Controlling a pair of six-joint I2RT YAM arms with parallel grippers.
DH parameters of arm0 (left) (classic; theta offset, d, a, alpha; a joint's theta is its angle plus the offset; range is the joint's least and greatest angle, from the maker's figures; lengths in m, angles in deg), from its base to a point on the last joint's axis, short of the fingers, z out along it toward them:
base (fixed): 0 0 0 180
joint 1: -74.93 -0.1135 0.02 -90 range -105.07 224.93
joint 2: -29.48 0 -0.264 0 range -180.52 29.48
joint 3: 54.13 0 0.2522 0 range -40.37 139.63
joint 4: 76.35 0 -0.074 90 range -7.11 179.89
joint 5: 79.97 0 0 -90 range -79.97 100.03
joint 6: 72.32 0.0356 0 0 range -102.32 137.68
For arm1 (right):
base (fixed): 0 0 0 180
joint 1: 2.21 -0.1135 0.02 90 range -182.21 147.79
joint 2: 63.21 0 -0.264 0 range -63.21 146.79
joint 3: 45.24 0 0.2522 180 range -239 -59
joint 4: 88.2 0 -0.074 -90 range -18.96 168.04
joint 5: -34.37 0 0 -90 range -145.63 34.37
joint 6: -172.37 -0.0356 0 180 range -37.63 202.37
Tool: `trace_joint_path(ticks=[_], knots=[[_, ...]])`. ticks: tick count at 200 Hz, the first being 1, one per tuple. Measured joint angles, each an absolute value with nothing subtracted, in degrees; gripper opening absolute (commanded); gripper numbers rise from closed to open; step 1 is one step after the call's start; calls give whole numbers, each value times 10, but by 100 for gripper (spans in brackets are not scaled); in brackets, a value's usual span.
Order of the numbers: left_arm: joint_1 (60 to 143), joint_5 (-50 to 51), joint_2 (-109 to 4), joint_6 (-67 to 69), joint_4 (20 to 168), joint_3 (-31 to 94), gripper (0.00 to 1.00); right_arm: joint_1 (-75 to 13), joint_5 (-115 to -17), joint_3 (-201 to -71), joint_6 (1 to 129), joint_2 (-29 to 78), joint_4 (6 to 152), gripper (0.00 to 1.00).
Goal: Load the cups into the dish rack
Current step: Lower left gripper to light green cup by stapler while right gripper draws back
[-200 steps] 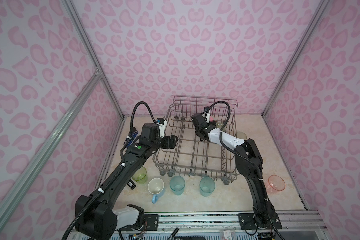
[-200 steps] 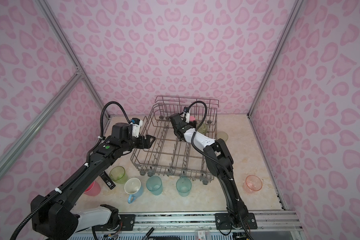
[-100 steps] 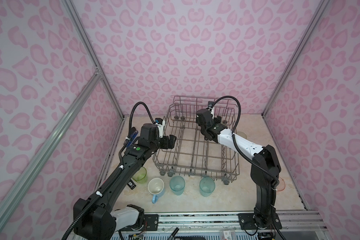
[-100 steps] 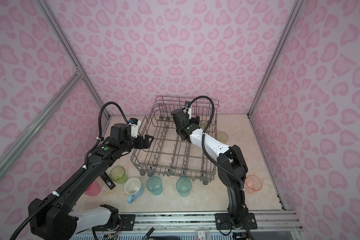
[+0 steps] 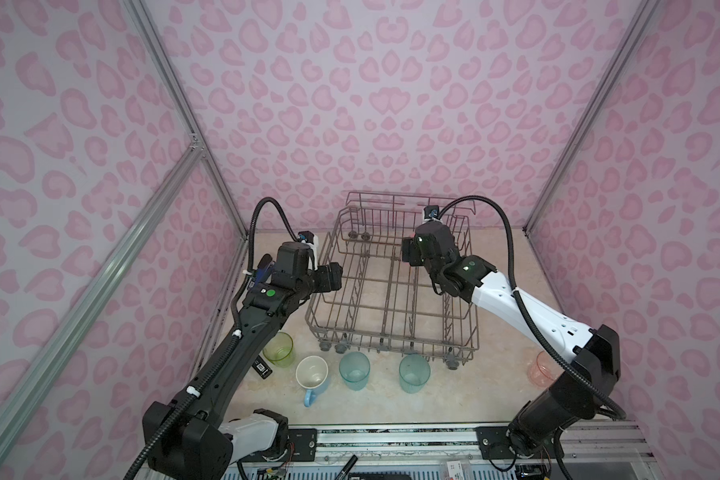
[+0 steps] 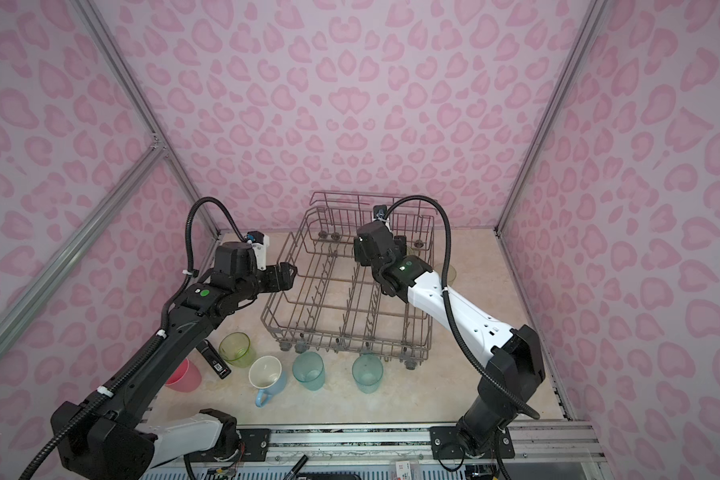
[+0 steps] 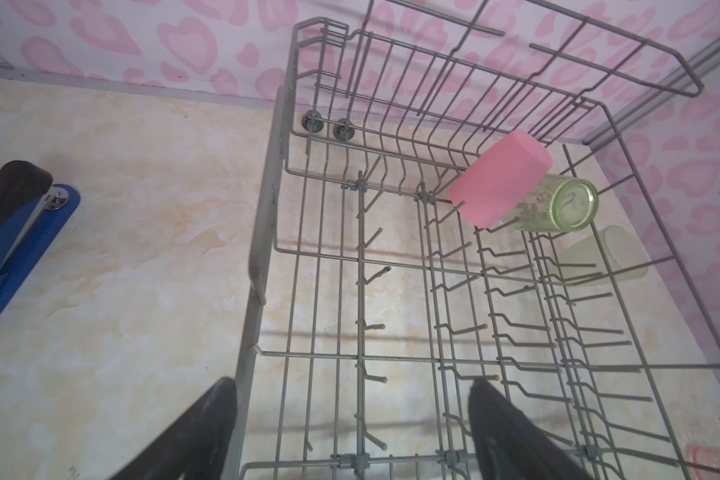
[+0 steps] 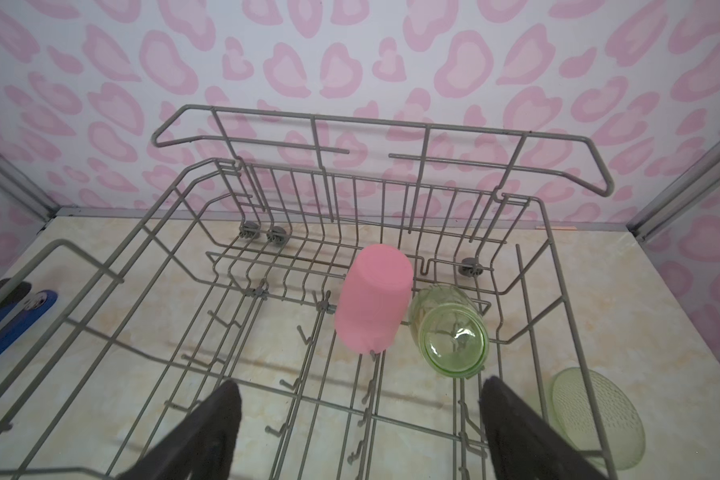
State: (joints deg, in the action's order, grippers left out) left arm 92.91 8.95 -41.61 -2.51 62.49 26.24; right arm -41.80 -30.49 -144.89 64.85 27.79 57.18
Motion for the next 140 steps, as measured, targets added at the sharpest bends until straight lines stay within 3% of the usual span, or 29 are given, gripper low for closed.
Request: trace_joint_path(ticks=[73,140], knots=[[848,124,-391,-160,457,299,75,-442,-354,-1349,719,145,539,88],[801,122,-372,-290,365,244,66,-446,-417,-1297,766,89,522,86]])
